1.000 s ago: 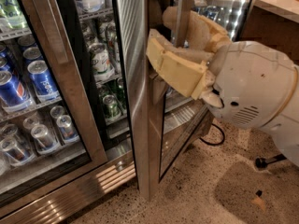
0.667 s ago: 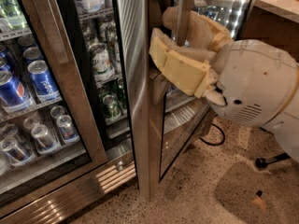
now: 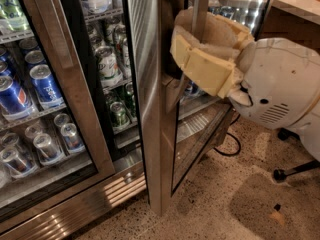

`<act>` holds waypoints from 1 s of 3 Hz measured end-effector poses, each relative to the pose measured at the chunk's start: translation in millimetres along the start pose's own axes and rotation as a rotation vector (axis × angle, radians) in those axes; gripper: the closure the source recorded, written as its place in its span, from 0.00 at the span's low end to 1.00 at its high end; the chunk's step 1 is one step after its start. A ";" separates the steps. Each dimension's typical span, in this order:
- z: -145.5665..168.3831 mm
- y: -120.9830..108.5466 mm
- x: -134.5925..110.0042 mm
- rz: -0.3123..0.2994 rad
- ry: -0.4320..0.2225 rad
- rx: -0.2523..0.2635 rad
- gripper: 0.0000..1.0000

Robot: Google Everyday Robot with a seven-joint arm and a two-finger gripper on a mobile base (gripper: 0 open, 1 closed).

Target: Open right fridge door

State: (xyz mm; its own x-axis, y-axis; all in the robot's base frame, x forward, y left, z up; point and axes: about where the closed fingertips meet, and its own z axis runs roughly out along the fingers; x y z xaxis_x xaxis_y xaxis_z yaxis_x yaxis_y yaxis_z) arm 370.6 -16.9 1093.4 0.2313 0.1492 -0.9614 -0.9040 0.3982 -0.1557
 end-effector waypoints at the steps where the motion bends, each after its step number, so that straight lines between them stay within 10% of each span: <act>1: -3.0 -5.2 0.1 0.000 0.000 0.000 1.00; 3: -7.9 -14.4 -0.9 0.000 0.000 0.000 1.00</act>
Offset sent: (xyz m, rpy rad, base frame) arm -0.1545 -0.0205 0.0860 0.0469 0.1887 -0.2745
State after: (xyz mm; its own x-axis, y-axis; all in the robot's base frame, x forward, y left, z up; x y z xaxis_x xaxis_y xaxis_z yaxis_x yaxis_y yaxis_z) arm 380.6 -29.9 1094.7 0.2312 0.1492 -0.9614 -0.9040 0.3981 -0.1556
